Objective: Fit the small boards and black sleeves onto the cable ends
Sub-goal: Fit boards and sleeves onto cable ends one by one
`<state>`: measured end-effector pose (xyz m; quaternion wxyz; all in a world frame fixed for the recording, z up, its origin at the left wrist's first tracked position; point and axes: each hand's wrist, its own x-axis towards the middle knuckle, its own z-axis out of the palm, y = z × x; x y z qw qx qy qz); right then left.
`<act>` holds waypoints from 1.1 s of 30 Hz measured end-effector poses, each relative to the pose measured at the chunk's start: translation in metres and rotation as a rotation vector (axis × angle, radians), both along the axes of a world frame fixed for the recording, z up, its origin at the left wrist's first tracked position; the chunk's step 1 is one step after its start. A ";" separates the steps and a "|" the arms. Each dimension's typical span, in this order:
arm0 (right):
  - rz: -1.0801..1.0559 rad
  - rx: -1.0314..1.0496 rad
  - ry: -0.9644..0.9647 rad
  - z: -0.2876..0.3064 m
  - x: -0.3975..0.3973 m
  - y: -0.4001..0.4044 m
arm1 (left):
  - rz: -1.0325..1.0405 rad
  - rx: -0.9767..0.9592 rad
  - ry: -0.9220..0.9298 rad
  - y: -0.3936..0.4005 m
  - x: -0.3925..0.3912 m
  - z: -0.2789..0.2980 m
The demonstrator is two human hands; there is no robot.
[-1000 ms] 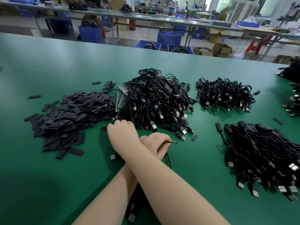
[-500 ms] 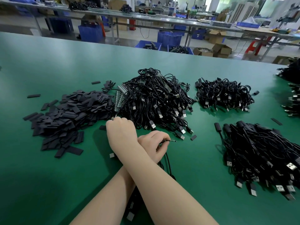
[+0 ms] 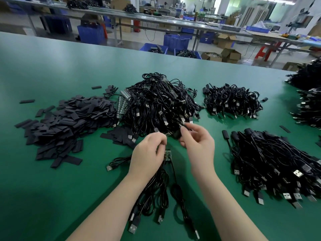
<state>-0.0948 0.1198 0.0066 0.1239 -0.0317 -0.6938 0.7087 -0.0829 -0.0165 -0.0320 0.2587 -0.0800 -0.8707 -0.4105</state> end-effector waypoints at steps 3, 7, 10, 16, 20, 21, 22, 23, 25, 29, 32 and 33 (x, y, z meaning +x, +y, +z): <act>0.017 -0.063 -0.095 -0.023 0.002 0.010 | -0.014 -0.027 0.055 0.000 0.000 -0.004; 0.050 -0.148 -0.098 -0.034 0.005 0.013 | -0.029 -0.043 0.069 0.001 0.000 -0.004; 0.098 -0.170 -0.108 -0.036 0.008 0.014 | -0.040 -0.023 0.074 0.001 -0.001 -0.004; 0.107 -0.271 -0.134 -0.034 0.008 0.017 | -0.080 0.006 0.002 -0.001 -0.004 -0.008; 0.117 -0.244 -0.134 -0.035 0.009 0.017 | -0.070 0.001 -0.022 -0.002 -0.006 -0.009; 0.115 -0.244 -0.135 -0.035 0.009 0.018 | -0.065 -0.009 -0.019 -0.001 -0.006 -0.009; 0.111 -0.249 -0.135 -0.035 0.008 0.018 | -0.063 -0.018 -0.015 -0.001 -0.006 -0.008; 0.108 -0.252 -0.134 -0.035 0.008 0.018 | -0.065 -0.020 -0.016 -0.001 -0.006 -0.008; 0.107 -0.247 -0.128 -0.036 0.007 0.019 | -0.076 -0.009 -0.028 -0.001 -0.006 -0.007; 0.102 -0.208 -0.106 -0.037 0.007 0.019 | -0.101 0.013 -0.044 -0.002 -0.005 -0.006; 0.104 -0.191 -0.101 -0.037 0.007 0.019 | -0.102 0.005 -0.048 -0.003 -0.005 -0.005; 0.103 -0.185 -0.100 -0.037 0.007 0.019 | -0.104 0.006 -0.048 -0.003 -0.005 -0.005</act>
